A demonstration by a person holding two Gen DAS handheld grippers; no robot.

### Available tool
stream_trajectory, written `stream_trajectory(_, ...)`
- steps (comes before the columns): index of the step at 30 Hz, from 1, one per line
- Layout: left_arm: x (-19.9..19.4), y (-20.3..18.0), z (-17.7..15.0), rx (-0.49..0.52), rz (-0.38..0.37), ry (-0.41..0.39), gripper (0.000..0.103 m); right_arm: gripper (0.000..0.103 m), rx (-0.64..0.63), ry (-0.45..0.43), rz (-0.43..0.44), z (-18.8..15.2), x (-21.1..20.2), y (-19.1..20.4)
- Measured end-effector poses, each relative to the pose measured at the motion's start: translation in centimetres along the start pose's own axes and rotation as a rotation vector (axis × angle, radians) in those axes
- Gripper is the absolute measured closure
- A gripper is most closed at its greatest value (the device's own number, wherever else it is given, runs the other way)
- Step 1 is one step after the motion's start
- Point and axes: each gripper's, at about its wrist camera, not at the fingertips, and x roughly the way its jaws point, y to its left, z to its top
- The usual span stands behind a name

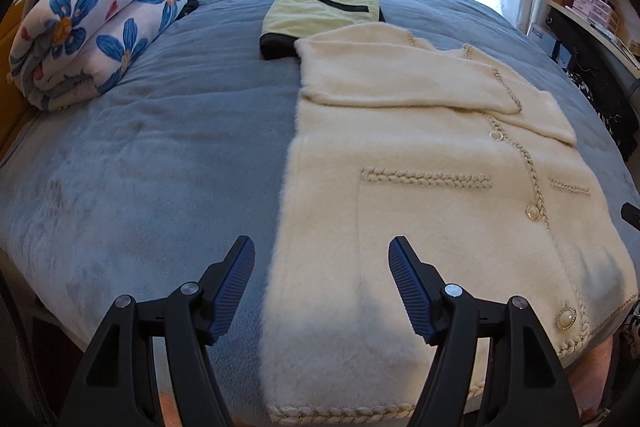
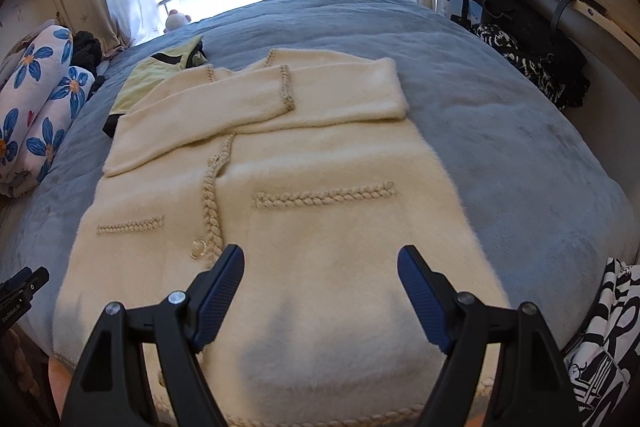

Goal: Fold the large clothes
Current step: 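Move both open grippers to the braided hem of the cardigan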

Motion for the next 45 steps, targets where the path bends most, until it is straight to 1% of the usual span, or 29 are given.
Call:
stream_trajectory(3, 0.4, 0.0, -0.6, 0.001, 0.01, 0.023, 0.035, 0.024, 0.005, 0.033, 0.0, -0.3, 0.4, -0.8)
stream_trajectory(8, 1.5, 0.4, -1.2, 0.002, 0.007, 0.068, 0.035, 0.024, 0.001, 0.04, -0.028, -0.8, 0.6, -2.3)
stream_trajectory(13, 3.3, 1.3, -1.7, -0.025, -0.016, 0.134, 0.035, 0.024, -0.009, 0.068, -0.042, -1.2, 1.1, -4.3)
stream_trajectory(16, 4.2, 2.1, -2.1, -0.033, -0.041, 0.179, 0.035, 0.024, -0.027, 0.082, -0.045, -1.4, 1.0, -5.8)
stream_trajectory(18, 4.9, 2.6, -2.7, -0.021, -0.06, 0.213, 0.035, 0.024, -0.032, 0.095, -0.045, -1.6, 1.0, -7.3)
stream_trajectory(19, 5.0, 2.9, -2.9, -0.018, -0.074, 0.223, 0.035, 0.024, -0.03, 0.101, -0.042, -1.7, 1.0, -7.8)
stream_trajectory(20, 5.2, 3.3, -3.3, -0.021, -0.103, 0.233, 0.035, 0.024, -0.023, 0.116, -0.036, -1.9, 1.1, -8.7)
stream_trajectory(24, 5.4, 4.7, -3.7, -0.047, -0.173, 0.24, 0.035, 0.024, 0.004, 0.169, -0.014, -2.5, 1.8, -11.7)
stream_trajectory(27, 5.6, 5.3, -3.8, -0.054, -0.21, 0.247, 0.035, 0.024, 0.04, 0.204, 0.007, -3.2, 2.3, -13.6)
stream_trajectory(31, 6.0, 5.7, -4.0, -0.072, -0.239, 0.259, 0.034, 0.025, 0.094, 0.229, 0.064, -3.8, 3.0, -15.1)
stream_trajectory(35, 6.2, 5.6, -3.9, -0.058, -0.247, 0.263, 0.033, 0.026, 0.084, 0.246, 0.1, -4.2, 3.8, -15.3)
stream_trajectory(36, 6.1, 5.7, -3.9, -0.055, -0.25, 0.263, 0.033, 0.031, 0.085, 0.251, 0.119, -4.2, 3.9, -15.3)
stream_trajectory(37, 6.1, 5.7, -3.9, -0.055, -0.258, 0.263, 0.032, 0.04, 0.093, 0.263, 0.161, -4.2, 4.1, -15.3)
stream_trajectory(39, 6.0, 6.0, -3.9, -0.063, -0.276, 0.266, 0.032, 0.047, 0.112, 0.287, 0.242, -4.3, 4.4, -15.4)
stream_trajectory(42, 6.0, 6.7, -3.9, -0.094, -0.311, 0.273, 0.032, 0.047, 0.116, 0.311, 0.307, -4.6, 4.4, -15.2)
stream_trajectory(45, 5.9, 7.2, -4.2, -0.099, -0.339, 0.279, 0.032, 0.047, 0.121, 0.331, 0.364, -5.1, 4.0, -15.5)
